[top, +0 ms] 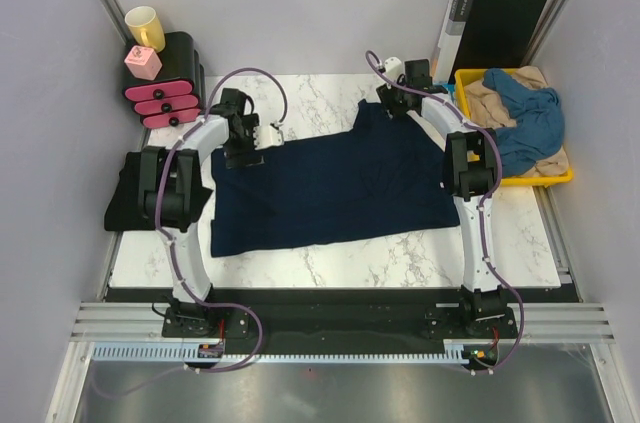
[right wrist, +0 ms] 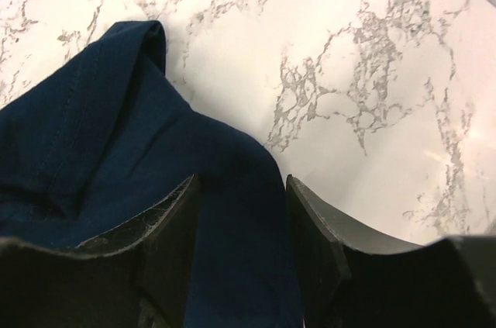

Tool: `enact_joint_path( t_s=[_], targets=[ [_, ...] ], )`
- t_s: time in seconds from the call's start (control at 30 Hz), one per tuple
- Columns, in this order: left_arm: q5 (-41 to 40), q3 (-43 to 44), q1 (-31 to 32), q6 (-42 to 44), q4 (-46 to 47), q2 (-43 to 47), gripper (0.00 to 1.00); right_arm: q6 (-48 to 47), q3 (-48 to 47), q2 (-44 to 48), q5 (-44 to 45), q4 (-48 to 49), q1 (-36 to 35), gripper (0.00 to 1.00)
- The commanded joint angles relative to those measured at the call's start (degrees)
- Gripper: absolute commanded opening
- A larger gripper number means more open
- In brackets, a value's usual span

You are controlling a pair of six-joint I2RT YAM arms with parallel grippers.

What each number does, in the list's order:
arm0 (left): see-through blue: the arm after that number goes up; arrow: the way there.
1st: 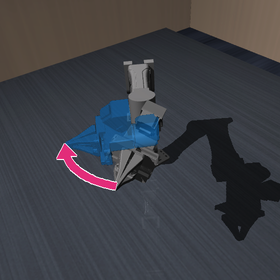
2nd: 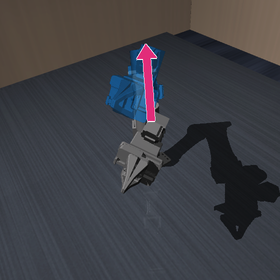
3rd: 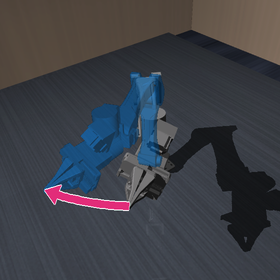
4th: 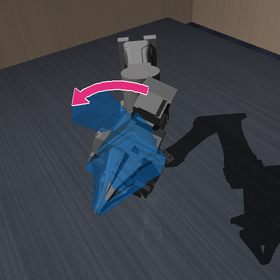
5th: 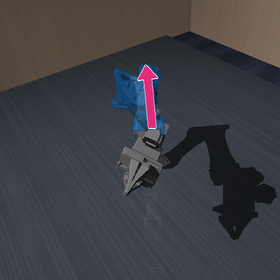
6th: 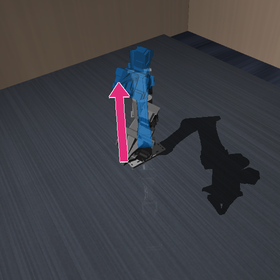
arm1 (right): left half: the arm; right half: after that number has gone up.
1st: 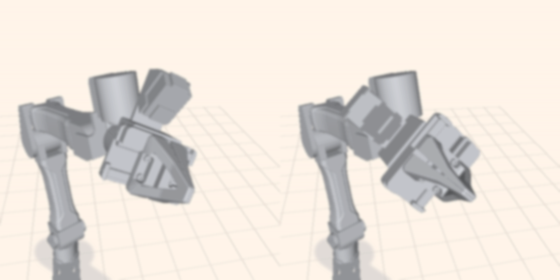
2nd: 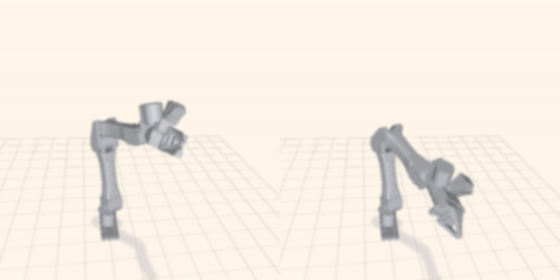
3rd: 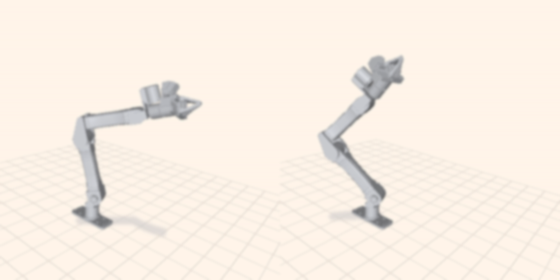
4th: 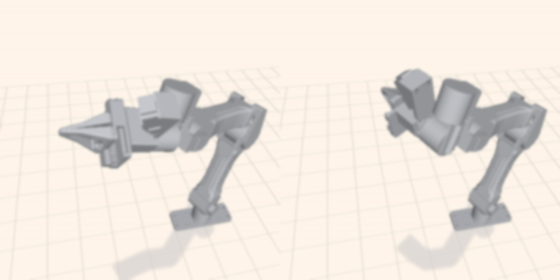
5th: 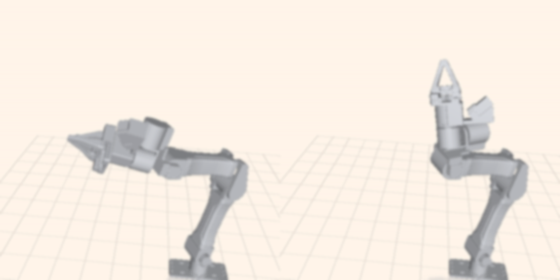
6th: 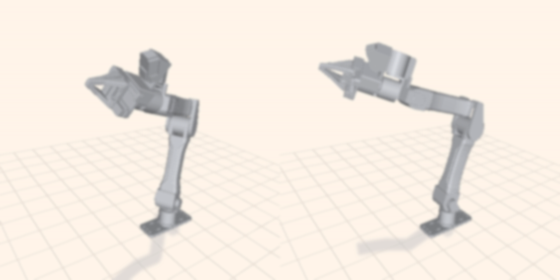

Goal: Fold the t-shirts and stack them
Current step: Grap the side of the flattened tshirt furthest away from the robot with both arms

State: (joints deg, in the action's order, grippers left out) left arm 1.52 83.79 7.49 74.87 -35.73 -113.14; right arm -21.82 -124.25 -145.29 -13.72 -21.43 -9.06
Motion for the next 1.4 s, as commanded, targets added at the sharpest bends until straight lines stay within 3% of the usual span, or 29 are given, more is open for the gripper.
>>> enact_joint_path(
  t_s=[0.0, 0.33, 0.73, 1.37],
  targets=[
    [-0.64, 8.48, -1.16, 2.65, -1.63, -6.37, 0.99, -0.41, -1.97, 1.68, 0.53, 3.59, -0.08, 0.56],
    [-0.64, 24.92, -4.14, 2.47, -4.70, -15.44, 0.98, -2.52, -1.88, 0.63, -0.17, 4.56, -0.08, 0.61],
    [0.77, 27.13, -5.11, 6.51, -15.16, -16.85, 0.97, -3.40, -2.67, -0.08, 0.18, 3.06, -0.08, 0.63],
    [-0.82, 27.48, -5.38, 6.78, -16.22, -24.23, 0.94, -5.24, -2.32, -1.75, -3.51, -3.70, -0.26, 0.63]
  ],
)
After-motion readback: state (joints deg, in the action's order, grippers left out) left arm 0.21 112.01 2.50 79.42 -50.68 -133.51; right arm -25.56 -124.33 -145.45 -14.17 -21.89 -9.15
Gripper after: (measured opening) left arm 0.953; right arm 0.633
